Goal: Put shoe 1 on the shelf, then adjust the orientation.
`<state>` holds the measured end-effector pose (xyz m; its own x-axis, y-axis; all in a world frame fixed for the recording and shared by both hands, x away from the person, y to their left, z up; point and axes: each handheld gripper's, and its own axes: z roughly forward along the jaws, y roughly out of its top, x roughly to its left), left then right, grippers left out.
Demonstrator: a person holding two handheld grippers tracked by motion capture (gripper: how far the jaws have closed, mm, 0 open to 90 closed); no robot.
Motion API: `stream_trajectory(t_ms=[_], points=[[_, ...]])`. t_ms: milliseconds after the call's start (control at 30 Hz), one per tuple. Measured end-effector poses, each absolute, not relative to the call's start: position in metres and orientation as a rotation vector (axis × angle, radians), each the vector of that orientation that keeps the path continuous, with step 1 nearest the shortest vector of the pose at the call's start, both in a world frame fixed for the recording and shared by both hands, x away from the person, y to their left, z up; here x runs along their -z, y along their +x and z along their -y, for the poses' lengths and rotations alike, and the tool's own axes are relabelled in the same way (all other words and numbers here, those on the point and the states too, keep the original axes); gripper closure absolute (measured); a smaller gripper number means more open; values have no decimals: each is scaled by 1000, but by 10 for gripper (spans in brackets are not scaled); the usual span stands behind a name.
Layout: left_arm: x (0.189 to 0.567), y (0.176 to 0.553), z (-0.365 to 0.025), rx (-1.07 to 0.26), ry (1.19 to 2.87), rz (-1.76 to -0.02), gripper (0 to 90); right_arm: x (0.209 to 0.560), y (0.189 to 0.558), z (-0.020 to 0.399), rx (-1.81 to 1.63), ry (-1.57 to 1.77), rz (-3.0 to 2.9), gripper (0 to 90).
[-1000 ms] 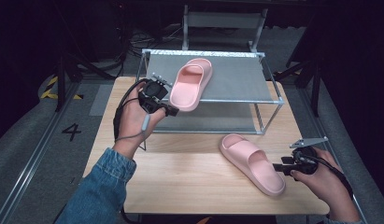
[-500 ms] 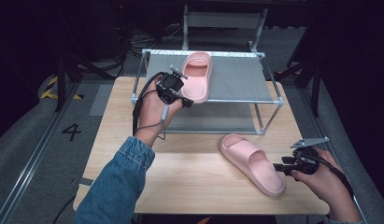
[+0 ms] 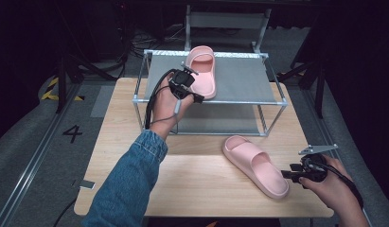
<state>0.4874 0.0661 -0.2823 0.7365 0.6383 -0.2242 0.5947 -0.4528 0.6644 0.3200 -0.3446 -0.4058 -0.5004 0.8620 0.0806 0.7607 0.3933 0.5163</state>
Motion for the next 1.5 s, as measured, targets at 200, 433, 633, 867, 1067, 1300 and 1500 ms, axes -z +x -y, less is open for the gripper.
stream_trajectory(t_ms=[200, 433, 633, 867, 1067, 1300, 1500], points=[[283, 486, -65, -93, 2131, -886, 785, 407, 317, 345, -738, 1448, -2448, 506], [271, 466, -63, -162, 2184, -836, 596, 408, 319, 342, -742, 1435, -2458, 477], [267, 450, -70, -202, 2214, -817, 533, 405, 322, 337, -752, 1414, -2455, 479], [269, 422, -85, -214, 2252, -791, 457, 405, 326, 323, -771, 1370, -2496, 484], [270, 400, -103, -207, 2237, -779, 426, 403, 331, 308, -787, 1324, -2521, 490], [287, 389, -118, -199, 2289, -787, 447, 397, 332, 291, -779, 1291, -2539, 495], [303, 389, -136, -211, 2299, -820, 439, 394, 340, 274, -754, 1282, -2560, 498]])
